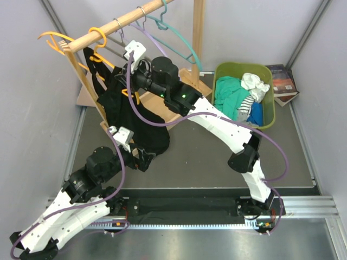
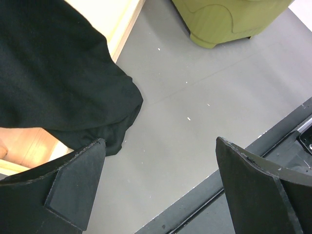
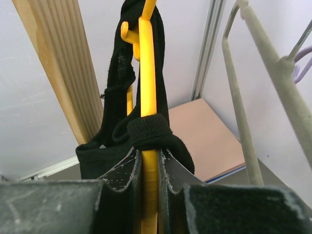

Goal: Place the tank top on the hanger

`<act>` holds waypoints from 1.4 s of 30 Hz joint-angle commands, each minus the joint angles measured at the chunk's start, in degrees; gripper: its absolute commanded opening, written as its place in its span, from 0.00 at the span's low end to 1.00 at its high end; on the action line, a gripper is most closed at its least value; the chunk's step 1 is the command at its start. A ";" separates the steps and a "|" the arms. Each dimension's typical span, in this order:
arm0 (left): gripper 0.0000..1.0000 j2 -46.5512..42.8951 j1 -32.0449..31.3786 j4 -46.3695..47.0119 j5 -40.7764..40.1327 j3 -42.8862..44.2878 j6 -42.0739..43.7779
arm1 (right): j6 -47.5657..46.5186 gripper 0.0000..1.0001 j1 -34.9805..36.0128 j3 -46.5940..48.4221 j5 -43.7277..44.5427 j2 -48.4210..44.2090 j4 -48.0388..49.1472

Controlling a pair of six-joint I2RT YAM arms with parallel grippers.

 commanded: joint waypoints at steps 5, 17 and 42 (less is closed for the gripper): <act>0.99 0.73 -0.07 2.65 -0.09 -0.17 0.70 | 0.39 0.00 0.00 0.83 -0.08 -2.07 -0.16; 0.99 -0.85 -0.07 2.82 -0.52 -0.26 0.70 | 0.22 0.59 2.73 -10.95 1.86 -13.74 2.03; 0.97 13.81 -0.16 14.14 -14.85 -13.35 -24.17 | 0.03 0.97 7.30 -57.53 12.31 -54.17 10.74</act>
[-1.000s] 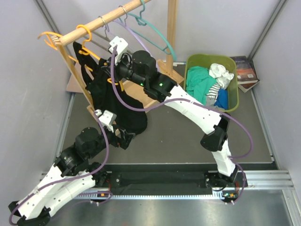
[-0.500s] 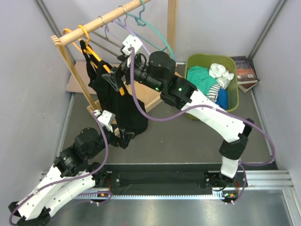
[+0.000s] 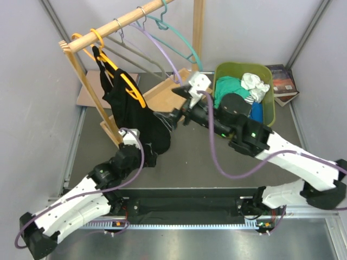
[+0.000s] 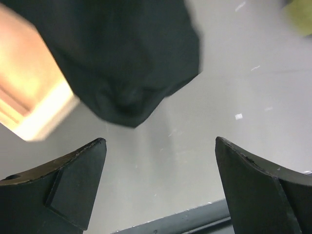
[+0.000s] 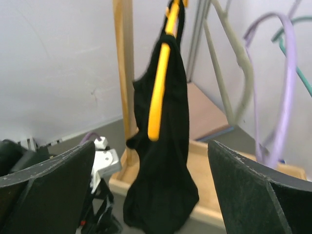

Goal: Place the tank top on the hanger

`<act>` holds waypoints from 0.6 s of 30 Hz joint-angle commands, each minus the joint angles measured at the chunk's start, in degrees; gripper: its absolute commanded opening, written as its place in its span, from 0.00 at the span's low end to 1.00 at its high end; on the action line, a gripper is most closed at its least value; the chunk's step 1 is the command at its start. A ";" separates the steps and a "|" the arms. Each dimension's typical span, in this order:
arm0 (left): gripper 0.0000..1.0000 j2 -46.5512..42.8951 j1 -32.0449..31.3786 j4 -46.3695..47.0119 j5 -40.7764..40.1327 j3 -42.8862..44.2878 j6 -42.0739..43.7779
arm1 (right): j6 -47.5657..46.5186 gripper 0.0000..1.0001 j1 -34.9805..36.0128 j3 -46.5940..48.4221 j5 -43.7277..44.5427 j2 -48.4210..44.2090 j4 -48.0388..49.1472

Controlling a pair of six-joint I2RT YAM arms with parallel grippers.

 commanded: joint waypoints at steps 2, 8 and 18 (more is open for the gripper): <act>0.97 6.00 -0.16 11.82 -3.44 -4.98 -7.78 | 3.36 0.97 0.39 -13.01 6.07 -13.44 2.96; 0.97 16.62 -0.16 25.10 -3.19 -9.65 -10.07 | 7.93 0.97 0.39 -26.29 11.35 -24.45 0.93; 0.99 26.57 -0.16 32.14 -8.10 -9.92 -11.83 | 13.20 0.96 0.39 -34.20 12.84 -33.95 -3.29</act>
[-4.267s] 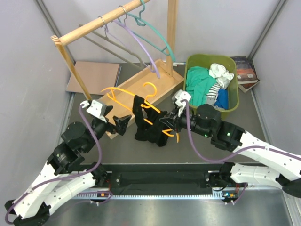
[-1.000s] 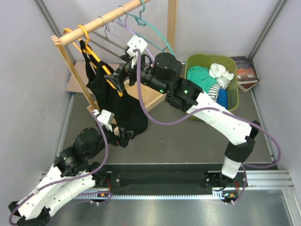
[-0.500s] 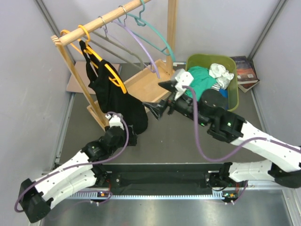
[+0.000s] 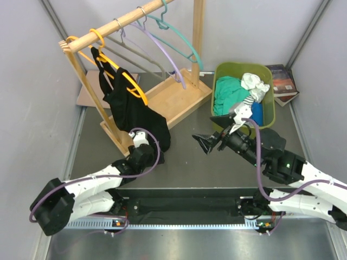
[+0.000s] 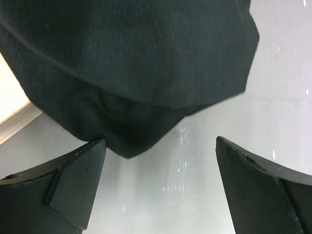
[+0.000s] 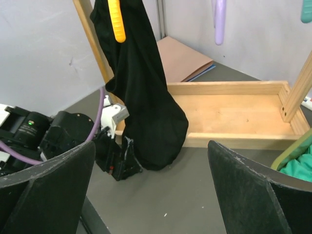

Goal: Place the tank top on the hanger

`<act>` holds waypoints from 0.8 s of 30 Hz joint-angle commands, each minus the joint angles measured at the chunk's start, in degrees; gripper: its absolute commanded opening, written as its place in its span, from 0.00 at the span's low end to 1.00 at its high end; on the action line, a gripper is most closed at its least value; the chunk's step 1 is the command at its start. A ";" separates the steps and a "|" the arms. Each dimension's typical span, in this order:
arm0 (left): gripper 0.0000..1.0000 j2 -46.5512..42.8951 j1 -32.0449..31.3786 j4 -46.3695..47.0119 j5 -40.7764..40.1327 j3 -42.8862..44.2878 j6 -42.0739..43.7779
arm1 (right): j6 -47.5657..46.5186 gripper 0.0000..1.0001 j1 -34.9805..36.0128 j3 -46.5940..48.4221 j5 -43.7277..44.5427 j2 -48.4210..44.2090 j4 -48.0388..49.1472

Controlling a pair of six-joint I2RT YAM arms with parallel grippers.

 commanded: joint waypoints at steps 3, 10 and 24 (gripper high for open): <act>0.99 4.44 -0.16 8.91 -5.10 -0.21 -2.08 | 4.14 0.96 0.39 -2.26 1.39 -4.58 -1.68; 0.94 12.70 -0.16 14.36 -5.54 0.40 -2.08 | 5.46 0.96 0.31 -3.76 2.44 -7.48 -5.81; 0.00 15.79 0.02 17.62 -7.02 10.74 7.22 | 8.01 0.96 0.39 -7.45 4.12 -8.90 -7.31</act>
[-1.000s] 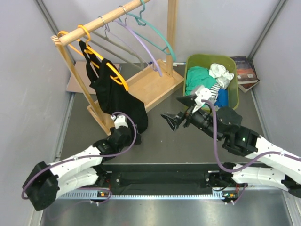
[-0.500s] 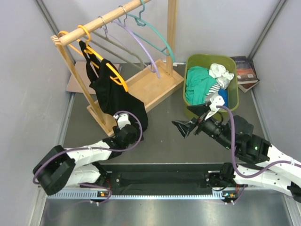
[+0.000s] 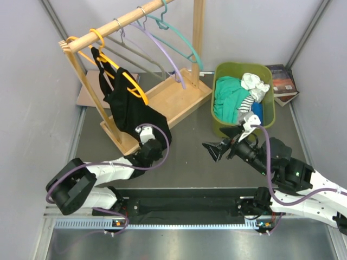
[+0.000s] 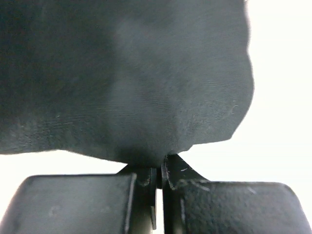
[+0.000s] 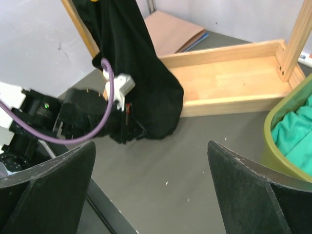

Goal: Place the tank top on the hanger

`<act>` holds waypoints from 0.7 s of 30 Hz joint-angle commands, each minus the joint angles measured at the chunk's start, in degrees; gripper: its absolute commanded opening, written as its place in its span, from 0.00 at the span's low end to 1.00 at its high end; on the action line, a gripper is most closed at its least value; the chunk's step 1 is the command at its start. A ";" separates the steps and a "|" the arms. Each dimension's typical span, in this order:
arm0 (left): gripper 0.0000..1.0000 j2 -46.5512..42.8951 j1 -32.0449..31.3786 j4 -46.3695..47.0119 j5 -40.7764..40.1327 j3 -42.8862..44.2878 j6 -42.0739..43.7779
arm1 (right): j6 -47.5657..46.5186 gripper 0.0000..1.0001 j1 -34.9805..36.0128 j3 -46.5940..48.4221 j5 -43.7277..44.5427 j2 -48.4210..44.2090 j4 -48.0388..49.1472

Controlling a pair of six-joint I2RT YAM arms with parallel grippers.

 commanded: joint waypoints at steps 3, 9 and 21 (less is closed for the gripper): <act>0.00 -0.69 2.11 -0.25 -2.54 14.10 10.31 | 2.16 0.96 0.39 -1.33 0.90 0.68 0.74; 0.00 -0.96 10.46 -2.45 -2.89 20.01 17.86 | 2.25 0.96 0.39 -1.51 2.04 0.15 -0.31; 0.84 -2.80 16.54 -5.00 -0.37 18.62 22.71 | 1.81 0.96 0.39 -2.30 2.05 2.26 -0.14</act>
